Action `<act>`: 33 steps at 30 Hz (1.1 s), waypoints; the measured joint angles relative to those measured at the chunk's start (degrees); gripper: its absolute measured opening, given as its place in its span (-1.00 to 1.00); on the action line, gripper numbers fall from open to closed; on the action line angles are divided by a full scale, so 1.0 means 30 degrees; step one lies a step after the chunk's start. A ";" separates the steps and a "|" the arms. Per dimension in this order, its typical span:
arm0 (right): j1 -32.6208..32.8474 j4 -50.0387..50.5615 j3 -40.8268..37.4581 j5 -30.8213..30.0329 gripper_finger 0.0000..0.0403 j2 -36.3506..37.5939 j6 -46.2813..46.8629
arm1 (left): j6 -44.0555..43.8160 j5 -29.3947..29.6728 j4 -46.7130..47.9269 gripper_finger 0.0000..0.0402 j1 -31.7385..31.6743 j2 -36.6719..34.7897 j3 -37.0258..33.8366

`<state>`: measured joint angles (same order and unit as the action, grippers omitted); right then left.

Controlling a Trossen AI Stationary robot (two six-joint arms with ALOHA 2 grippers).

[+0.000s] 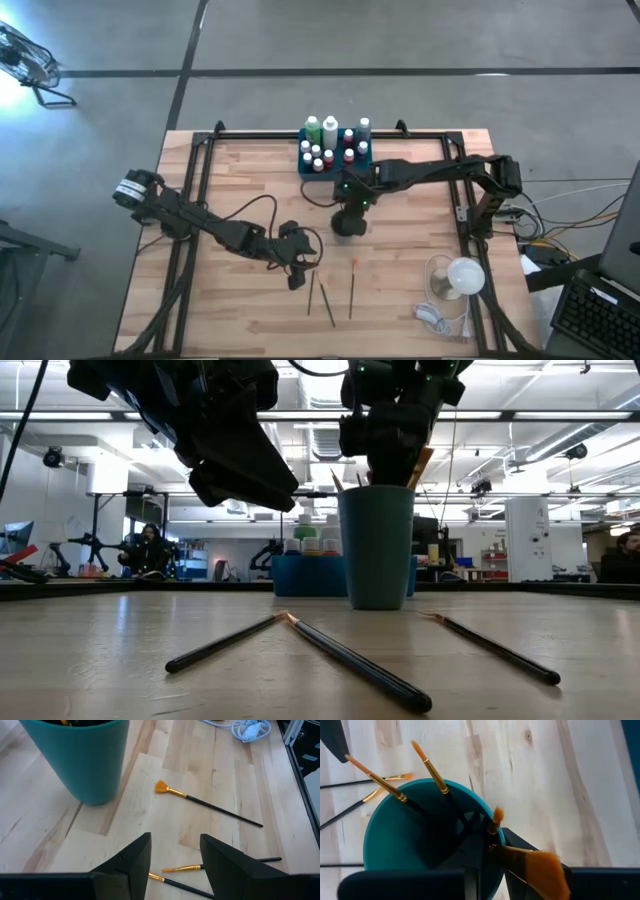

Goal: Pick & Place Paint Supplies
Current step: Adjust the green cup

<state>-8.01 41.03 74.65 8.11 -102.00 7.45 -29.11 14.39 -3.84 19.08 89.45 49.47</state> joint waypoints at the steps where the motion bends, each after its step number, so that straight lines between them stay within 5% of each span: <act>1: -0.0085 -0.0005 0.0000 0.0049 -0.80 0.0000 -0.0134 | -0.0028 -0.0007 0.0000 -0.13 -0.0003 -0.0004 0.0000; 10: -0.0362 -0.0167 -0.0022 0.0697 -0.79 -0.0007 -0.0770 | -0.0305 0.0000 -0.0006 -0.13 0.0003 -0.0007 0.0000; 25: -0.0401 -0.0092 -0.0168 0.0470 -0.36 -0.0175 -0.0928 | -0.0611 -0.0097 -0.0015 -0.13 0.0003 -0.0006 0.0000; 33: -0.0254 -0.0155 -0.0102 0.0499 -0.51 -0.0128 -0.0845 | -0.0604 -0.0138 -0.0015 -0.13 0.0000 -0.0007 0.0000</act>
<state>-8.77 40.57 74.35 9.60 -102.38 4.91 -30.92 13.98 -3.88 19.08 89.43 49.47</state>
